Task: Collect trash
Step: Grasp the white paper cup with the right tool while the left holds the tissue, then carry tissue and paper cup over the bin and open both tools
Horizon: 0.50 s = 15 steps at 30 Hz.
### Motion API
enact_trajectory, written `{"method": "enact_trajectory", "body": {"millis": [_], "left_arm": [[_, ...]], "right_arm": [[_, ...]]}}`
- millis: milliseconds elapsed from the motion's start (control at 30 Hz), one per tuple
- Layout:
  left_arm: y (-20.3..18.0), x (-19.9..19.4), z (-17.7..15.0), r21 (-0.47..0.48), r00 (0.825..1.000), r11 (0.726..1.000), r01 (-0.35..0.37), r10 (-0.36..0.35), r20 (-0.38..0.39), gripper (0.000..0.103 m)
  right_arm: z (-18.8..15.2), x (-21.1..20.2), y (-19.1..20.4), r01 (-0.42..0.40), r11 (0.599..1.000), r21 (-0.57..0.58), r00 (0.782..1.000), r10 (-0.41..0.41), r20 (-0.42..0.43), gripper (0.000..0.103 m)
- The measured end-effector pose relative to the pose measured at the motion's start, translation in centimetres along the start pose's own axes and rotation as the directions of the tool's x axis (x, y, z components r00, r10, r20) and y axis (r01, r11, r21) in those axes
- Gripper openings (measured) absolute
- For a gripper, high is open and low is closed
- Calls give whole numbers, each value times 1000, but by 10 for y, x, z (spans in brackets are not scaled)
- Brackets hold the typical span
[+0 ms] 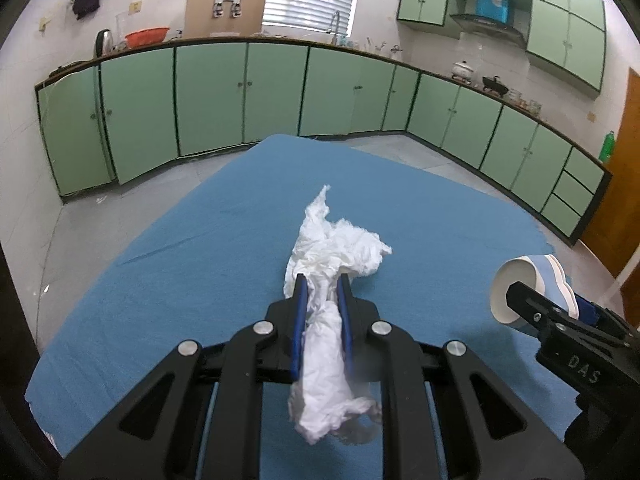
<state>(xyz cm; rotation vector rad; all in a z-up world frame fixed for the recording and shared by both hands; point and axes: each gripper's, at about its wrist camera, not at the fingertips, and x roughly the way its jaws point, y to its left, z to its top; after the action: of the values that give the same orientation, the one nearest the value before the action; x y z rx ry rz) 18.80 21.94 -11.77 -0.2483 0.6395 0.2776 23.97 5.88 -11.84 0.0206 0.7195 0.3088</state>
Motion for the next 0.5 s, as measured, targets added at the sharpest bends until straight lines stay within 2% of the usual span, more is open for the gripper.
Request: {"method": "enact_trajectory", "body": {"millis": [500], "left_arm": [[-71, -38, -10, 69, 988, 987, 148, -150, 23, 14]], "right_arm": [[-4, -74, -48, -5, 1000, -4, 997, 5, 74, 74]]}}
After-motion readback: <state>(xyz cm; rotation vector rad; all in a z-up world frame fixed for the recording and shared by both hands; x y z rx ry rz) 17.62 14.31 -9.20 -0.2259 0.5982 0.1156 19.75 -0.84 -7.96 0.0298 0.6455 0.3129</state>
